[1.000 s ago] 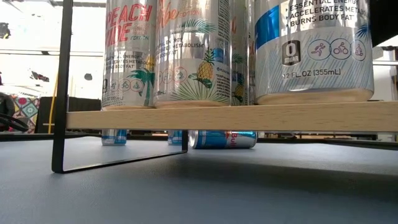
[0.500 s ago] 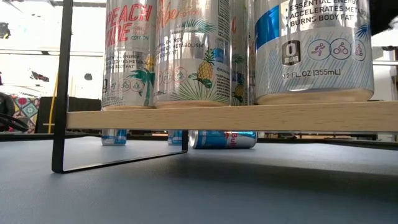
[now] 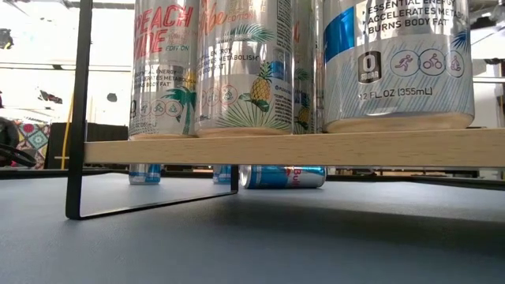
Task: Place canned beverage on shelf
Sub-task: Put the top white blue soda can aligned with the other white blue soda can on the shelf
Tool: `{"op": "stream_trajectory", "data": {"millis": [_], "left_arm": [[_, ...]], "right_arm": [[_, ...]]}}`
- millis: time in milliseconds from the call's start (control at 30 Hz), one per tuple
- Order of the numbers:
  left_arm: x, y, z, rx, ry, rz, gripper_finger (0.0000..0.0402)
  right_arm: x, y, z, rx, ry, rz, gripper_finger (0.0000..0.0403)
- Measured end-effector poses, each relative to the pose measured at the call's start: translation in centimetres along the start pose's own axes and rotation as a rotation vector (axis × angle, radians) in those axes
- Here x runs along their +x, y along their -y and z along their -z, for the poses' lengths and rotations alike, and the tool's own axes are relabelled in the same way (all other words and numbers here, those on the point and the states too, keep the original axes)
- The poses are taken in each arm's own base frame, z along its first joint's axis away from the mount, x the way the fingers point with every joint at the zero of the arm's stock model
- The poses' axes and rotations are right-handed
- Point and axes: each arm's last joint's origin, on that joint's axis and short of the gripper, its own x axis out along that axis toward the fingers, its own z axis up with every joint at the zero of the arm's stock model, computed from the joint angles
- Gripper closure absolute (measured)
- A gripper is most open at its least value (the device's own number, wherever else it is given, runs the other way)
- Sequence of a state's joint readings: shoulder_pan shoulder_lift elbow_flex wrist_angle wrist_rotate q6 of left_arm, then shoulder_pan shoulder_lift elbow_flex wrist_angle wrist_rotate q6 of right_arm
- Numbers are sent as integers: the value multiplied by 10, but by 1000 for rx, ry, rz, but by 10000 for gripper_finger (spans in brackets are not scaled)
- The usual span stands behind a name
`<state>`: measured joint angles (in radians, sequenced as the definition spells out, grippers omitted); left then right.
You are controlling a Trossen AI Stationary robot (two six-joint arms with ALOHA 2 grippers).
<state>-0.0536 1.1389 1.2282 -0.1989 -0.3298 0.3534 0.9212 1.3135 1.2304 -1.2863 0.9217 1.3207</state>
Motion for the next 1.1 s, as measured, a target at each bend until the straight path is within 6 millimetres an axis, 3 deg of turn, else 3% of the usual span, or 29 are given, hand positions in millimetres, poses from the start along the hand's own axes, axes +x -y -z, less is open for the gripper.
{"op": "stream_trajectory", "data": {"millis": [133,333,600,1100], "left_arm": [[0,0,0,0,0,0,72],[1,-2,0,7,3,-8,72],[2,-7,2,-5,-7,-30,72],[2,-7,3,0,-19,-26,72]], "right_arm": [[2,-13,1,-1,-18,-64,312],[16,-25,7,-82,10,-3,315],[36,-24,-3,-177,-1,58,331],[68,-23,-30,-338,-92,-22,333]]}}
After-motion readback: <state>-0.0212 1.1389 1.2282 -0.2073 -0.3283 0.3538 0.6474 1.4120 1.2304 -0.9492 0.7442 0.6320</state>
